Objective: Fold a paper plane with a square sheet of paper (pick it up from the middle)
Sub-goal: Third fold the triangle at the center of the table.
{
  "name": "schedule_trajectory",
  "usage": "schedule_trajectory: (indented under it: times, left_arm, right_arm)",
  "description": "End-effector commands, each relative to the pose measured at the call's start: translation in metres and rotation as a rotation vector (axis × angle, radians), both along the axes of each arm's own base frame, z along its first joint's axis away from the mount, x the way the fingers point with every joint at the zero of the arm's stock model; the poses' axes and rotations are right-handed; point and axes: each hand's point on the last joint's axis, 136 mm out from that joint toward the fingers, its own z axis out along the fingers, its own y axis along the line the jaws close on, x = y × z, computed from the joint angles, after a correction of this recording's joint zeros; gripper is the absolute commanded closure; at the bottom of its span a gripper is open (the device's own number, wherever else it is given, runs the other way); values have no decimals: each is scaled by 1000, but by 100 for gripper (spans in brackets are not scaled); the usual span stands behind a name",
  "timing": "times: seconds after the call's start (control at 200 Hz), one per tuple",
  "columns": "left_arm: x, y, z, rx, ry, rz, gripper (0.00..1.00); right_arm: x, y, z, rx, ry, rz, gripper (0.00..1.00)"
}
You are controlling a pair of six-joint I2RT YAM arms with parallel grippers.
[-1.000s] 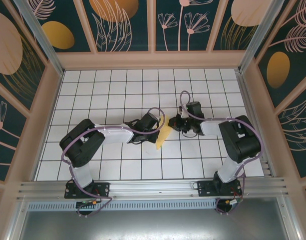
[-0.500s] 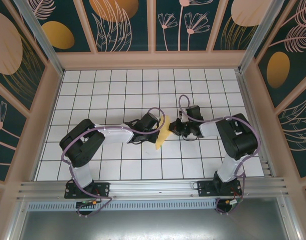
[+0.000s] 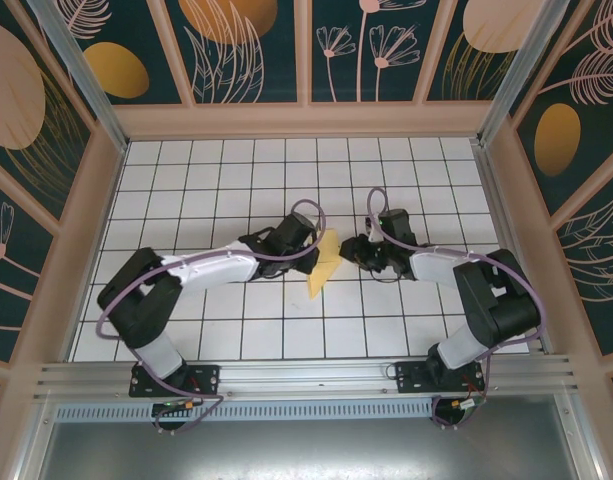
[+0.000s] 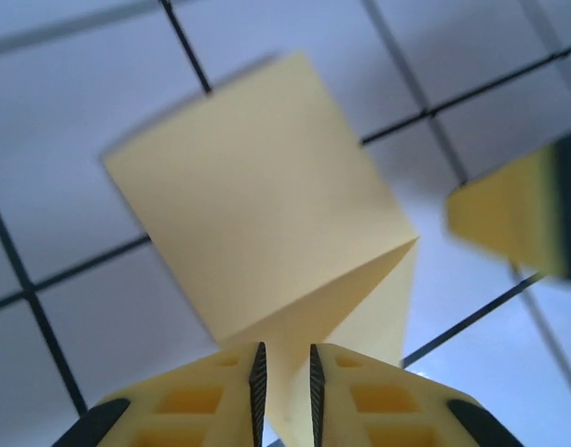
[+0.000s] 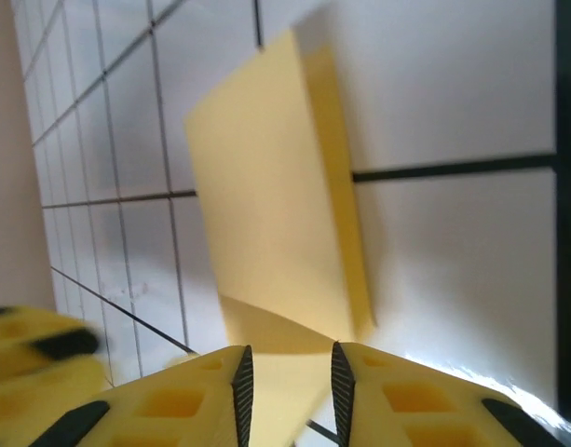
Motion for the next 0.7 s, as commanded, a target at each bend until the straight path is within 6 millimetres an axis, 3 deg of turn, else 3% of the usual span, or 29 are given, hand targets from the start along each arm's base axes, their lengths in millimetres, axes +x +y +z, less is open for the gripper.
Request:
schedule_trajectory:
  times: [0.0,0.14,0.275,0.41,0.425,0.48,0.69]
  left_arm:
    - [1,0,30,-48,-26,24,77]
    - [-14,-21,33,-157,46,-66,84]
    - [-28,-44,21,-240,139,-144,89]
    - [-23,-36,0,-174,170,-83,93]
    - [-23,-36,-11,-153,188,-79,93]
    - [-25,-34,-21,-135,204,-72,94]
    - [-13,-15,-46,-32,183,24,98]
  right_arm:
    - [-9,1,-1,31,16,12,65]
    - [-12,5,-4,50,19,27,62]
    - [-12,14,-3,82,17,55,61]
    - [-11,17,-8,75,29,65,61]
    - [-10,17,-8,75,29,64,61]
    - [-11,17,-10,73,34,63,61]
    - [-12,19,-16,63,44,66,61]
